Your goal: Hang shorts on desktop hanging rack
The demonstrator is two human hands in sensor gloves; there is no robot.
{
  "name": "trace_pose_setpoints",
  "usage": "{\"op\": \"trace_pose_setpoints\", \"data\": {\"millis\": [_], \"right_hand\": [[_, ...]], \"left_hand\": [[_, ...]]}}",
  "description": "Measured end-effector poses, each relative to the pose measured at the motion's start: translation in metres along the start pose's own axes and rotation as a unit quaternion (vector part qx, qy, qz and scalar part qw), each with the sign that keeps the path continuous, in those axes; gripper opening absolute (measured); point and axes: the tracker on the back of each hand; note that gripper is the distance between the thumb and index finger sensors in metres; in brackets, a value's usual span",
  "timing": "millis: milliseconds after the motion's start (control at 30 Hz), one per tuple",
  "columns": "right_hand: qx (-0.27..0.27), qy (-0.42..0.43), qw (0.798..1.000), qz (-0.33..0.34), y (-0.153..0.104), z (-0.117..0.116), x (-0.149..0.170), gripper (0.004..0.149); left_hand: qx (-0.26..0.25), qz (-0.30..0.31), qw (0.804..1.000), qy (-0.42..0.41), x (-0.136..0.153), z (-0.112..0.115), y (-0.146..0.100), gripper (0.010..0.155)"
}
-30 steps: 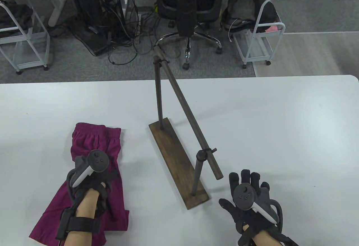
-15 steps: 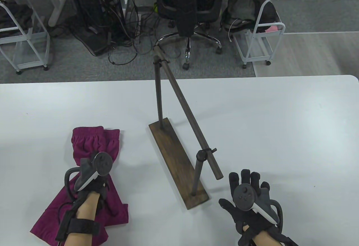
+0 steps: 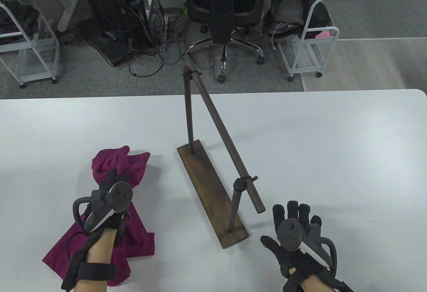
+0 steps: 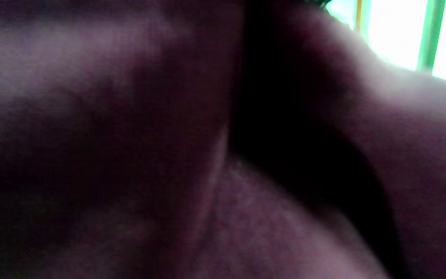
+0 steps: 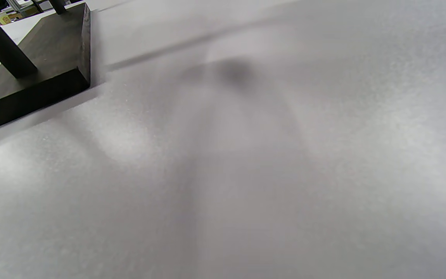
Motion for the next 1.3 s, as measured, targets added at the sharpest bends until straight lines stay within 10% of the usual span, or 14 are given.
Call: {"op": "trace_pose_setpoints", "data": {"millis": [733,1300], "right_hand": [[0.019,-0.011,1.000,0.011,-0.005,0.001,-0.002,0.083],[0.021,-0.010,1.000,0.013,-0.006,0.001,-0.003,0.083]], "left_hand": [[-0.138,0.003,0.989,-0.059,-0.024,-0.071,0.011,0.045],[-0.327,0.025,0.934,-0.138,-0.049,-0.125,0.011,0.046]]}}
Point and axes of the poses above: the tracker on the back of each hand, its own x axis roughly to the little-finger side, its own y axis roughly from the wrist to the fingertips, z = x × y, and after that the axes turned 7 degrees about -x, right-handed
